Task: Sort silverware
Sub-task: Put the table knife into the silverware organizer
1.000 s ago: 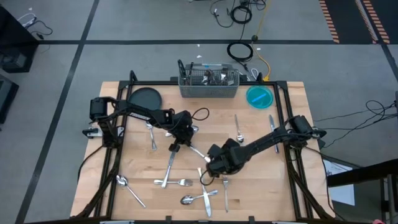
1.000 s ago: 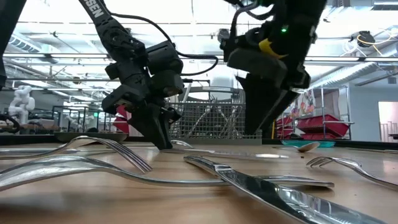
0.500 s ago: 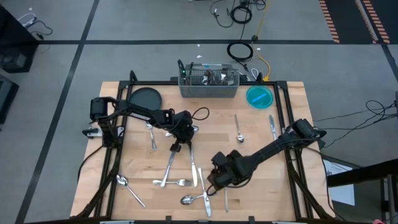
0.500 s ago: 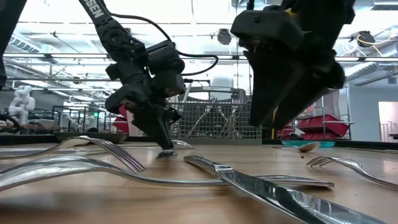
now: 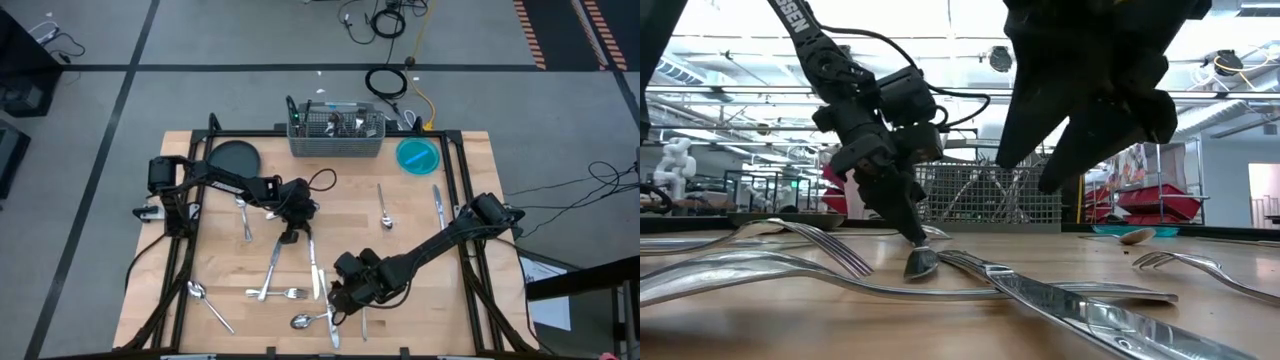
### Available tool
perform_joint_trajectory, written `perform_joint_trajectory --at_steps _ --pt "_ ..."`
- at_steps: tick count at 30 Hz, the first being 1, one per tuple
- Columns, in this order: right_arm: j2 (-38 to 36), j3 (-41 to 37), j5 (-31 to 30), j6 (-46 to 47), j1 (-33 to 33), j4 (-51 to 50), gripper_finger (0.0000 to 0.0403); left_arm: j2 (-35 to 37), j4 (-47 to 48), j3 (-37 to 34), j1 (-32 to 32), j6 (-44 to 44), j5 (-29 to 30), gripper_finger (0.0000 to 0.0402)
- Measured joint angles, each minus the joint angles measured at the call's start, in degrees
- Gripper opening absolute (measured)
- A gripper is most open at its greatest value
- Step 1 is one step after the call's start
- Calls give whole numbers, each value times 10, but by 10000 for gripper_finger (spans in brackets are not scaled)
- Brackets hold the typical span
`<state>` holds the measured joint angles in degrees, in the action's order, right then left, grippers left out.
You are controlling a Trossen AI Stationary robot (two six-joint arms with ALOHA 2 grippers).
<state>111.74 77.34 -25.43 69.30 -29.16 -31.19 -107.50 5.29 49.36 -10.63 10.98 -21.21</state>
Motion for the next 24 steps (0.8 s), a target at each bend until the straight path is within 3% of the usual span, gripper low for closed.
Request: perform_joint_trajectory --at_steps 8,16,24 --pt "0 0 29 -29 19 8 249 5 -13 -1 1 -17 6 1" --pt "0 0 13 -29 18 5 249 54 -10 2 -7 4 89 0" --pt "0 0 12 -34 17 2 249 49 -16 5 -30 -21 108 0"
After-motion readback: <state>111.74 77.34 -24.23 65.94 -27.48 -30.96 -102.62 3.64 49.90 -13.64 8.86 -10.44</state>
